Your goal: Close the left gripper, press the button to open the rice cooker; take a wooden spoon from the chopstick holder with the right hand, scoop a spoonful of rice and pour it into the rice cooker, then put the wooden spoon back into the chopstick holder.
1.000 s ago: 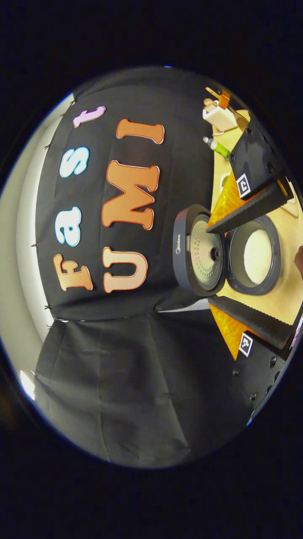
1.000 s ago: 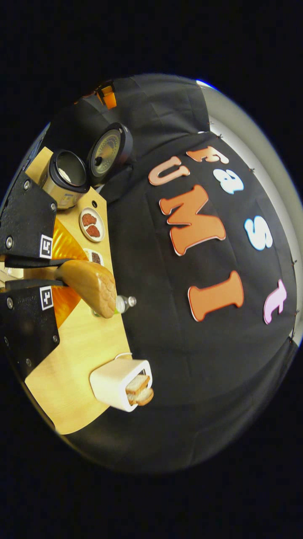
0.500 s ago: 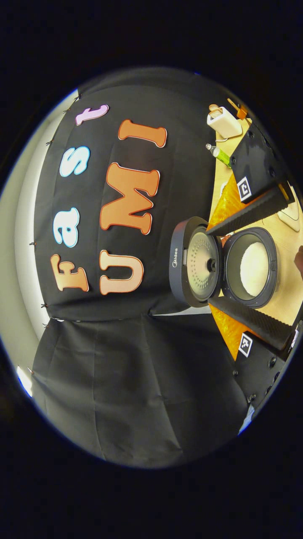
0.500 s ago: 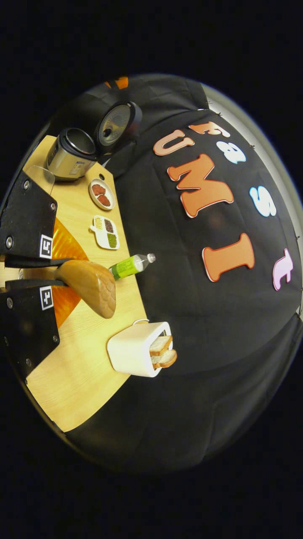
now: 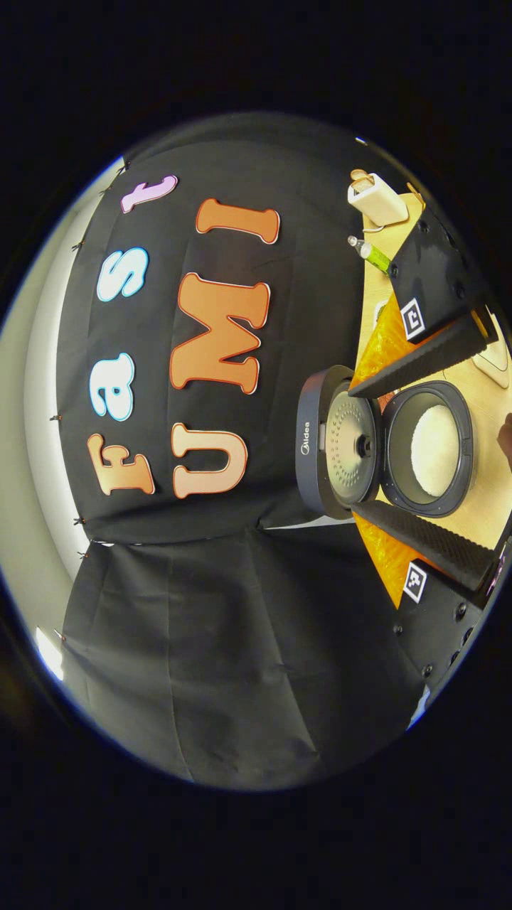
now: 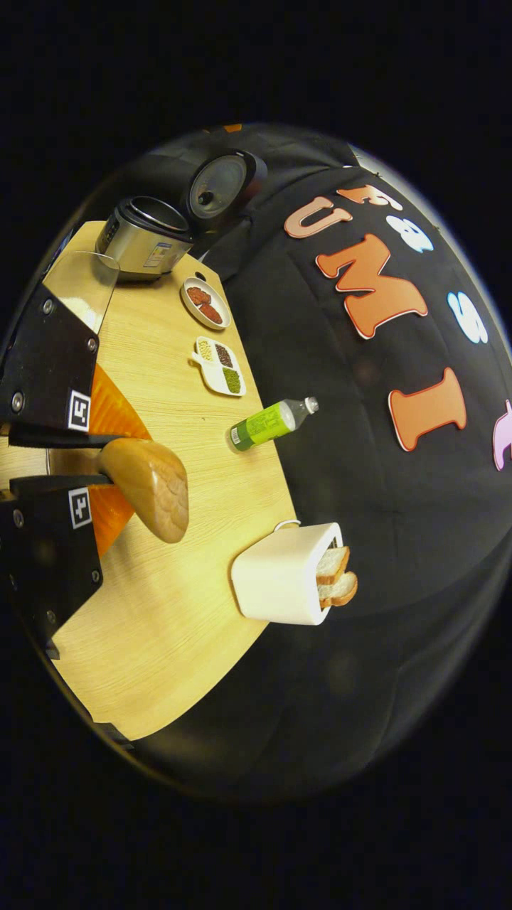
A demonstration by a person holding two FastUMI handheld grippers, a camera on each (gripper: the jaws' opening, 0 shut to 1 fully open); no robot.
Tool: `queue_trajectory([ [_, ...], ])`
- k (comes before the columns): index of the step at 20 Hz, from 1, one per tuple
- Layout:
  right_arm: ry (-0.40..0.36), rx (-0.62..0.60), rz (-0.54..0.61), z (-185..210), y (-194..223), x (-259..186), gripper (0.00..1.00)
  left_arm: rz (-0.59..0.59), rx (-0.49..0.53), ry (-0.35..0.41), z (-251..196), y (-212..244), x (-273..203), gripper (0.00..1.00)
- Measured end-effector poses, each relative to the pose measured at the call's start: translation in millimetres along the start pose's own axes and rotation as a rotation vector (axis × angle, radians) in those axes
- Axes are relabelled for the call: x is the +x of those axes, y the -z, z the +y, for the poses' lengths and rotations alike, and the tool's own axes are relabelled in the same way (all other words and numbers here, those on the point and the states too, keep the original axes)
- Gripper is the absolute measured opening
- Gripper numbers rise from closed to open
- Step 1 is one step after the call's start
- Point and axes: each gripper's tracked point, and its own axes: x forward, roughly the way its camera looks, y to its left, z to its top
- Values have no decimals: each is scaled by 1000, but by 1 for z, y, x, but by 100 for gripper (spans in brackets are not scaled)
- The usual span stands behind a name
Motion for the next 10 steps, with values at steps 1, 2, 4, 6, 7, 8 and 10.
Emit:
queue_trajectory([
  [1,9,3,22,-2,6,-2,15,-1,7,5,-2,-3,4,100],
  [2,17,8,36,-5,9,-7,18,-7,16,8,-4,-8,10,100],
  [4,46,26,22,-13,1,-12,23,-23,42,12,-7,-20,22,100],
  [6,65,45,12,-23,-6,-23,29,-68,77,-7,-4,-42,37,100],
  [7,72,48,0,-25,-11,-32,33,-84,90,-4,-5,-53,47,100],
  [8,82,48,-14,-34,-13,-28,41,-101,109,-15,-4,-63,55,100],
  [10,109,37,-46,-41,-26,-46,57,-115,134,-41,1,-82,79,94],
])
